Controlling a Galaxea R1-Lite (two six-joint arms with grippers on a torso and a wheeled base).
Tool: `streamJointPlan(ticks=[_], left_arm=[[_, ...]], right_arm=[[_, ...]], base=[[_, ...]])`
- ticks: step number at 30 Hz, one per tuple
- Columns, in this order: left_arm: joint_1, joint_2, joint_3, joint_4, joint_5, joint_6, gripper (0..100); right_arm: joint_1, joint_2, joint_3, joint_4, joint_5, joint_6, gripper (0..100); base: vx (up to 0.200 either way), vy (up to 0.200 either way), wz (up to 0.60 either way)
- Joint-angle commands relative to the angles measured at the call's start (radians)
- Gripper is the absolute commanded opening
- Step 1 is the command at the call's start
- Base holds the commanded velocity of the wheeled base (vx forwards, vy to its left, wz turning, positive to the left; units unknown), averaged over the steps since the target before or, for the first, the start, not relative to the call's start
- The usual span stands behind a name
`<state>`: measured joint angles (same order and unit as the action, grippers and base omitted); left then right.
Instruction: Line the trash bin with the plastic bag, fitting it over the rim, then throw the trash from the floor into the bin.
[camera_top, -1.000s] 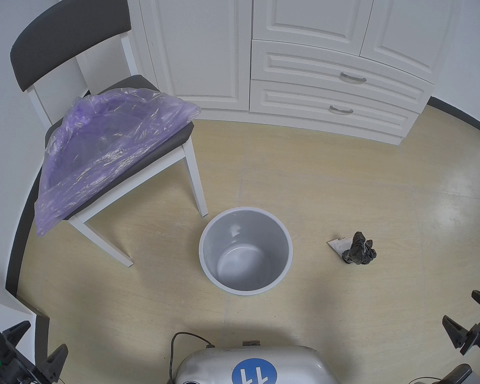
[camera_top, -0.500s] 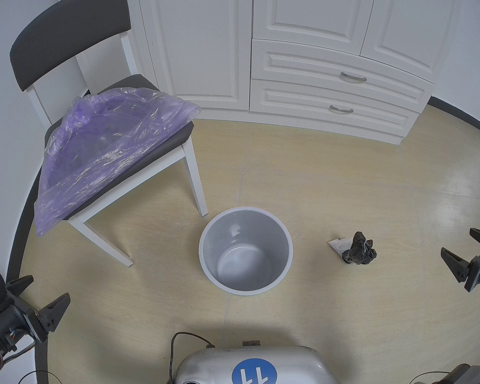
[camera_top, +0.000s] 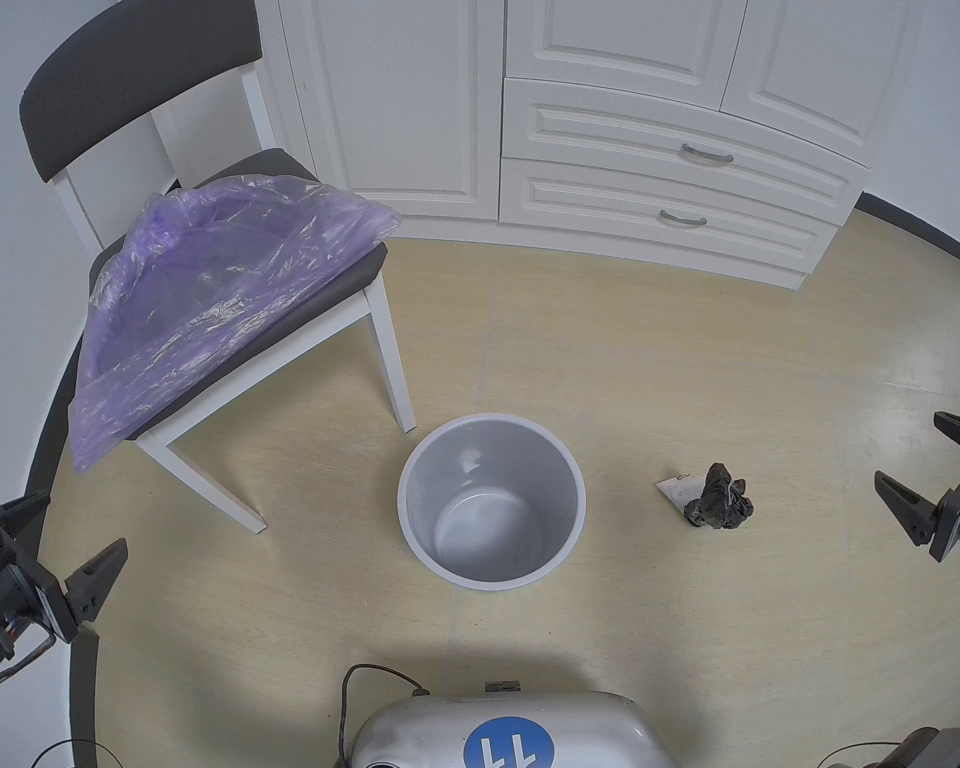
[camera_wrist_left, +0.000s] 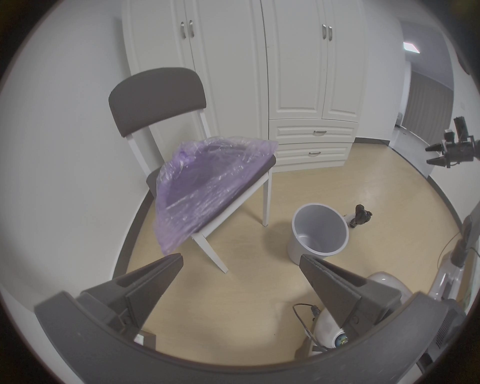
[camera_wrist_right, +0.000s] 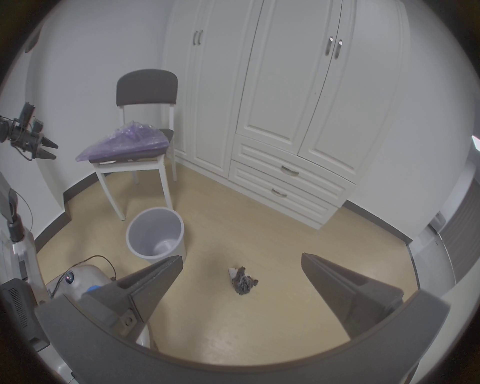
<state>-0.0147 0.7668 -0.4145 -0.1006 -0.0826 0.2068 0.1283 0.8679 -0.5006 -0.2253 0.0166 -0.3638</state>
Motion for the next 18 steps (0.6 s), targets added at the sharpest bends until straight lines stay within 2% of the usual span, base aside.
streamJointPlan(ticks=[1,2,6,7,8,10,11,12,13,14,15,18], left_arm=[[0.021,0.008,-0.041,-0.004,0.001,0.029,100],[0.021,0.008,-0.041,-0.004,0.001,0.029,100],[0.059,0.006,-0.04,-0.004,0.004,0.074,100],[0.087,0.005,-0.033,-0.002,0.004,0.094,100],[0.087,0.005,-0.033,-0.002,0.004,0.094,100],[0.167,0.006,-0.017,-0.004,0.017,0.132,100],[0.167,0.006,-0.017,-0.004,0.017,0.132,100],[0.228,0.003,-0.014,-0.004,0.024,0.177,100],[0.257,0.002,-0.012,-0.005,0.023,0.195,100],[0.257,0.002,-0.012,-0.005,0.023,0.195,100],[0.298,-0.001,-0.01,-0.004,0.023,0.215,100],[0.32,0.002,-0.004,-0.004,0.021,0.22,100]], right_arm=[[0.06,-0.01,0.04,-0.032,-0.003,0.019,100],[0.06,-0.01,0.04,-0.032,-0.003,0.019,100],[0.137,0.043,0.04,-0.16,-0.004,0.109,100],[0.18,0.071,0.045,-0.224,-0.012,0.154,100],[0.18,0.071,0.045,-0.224,-0.012,0.154,100],[0.297,0.129,0.044,-0.312,-0.113,0.213,100],[0.297,0.129,0.044,-0.312,-0.113,0.213,100],[0.376,0.186,0.037,-0.387,-0.219,0.267,100],[0.412,0.223,0.033,-0.44,-0.277,0.295,100],[0.412,0.223,0.033,-0.44,-0.277,0.295,100],[0.462,0.286,0.028,-0.546,-0.371,0.321,100],[0.487,0.355,0.033,-0.68,-0.438,0.322,100]], base=[[0.0,0.0,0.0],[0.0,0.0,0.0],[0.0,0.0,0.0],[0.0,0.0,0.0],[0.0,0.0,0.0],[0.0,0.0,0.0],[0.0,0.0,0.0],[0.0,0.0,0.0],[0.0,0.0,0.0],[0.0,0.0,0.0],[0.0,0.0,0.0],[0.0,0.0,0.0]])
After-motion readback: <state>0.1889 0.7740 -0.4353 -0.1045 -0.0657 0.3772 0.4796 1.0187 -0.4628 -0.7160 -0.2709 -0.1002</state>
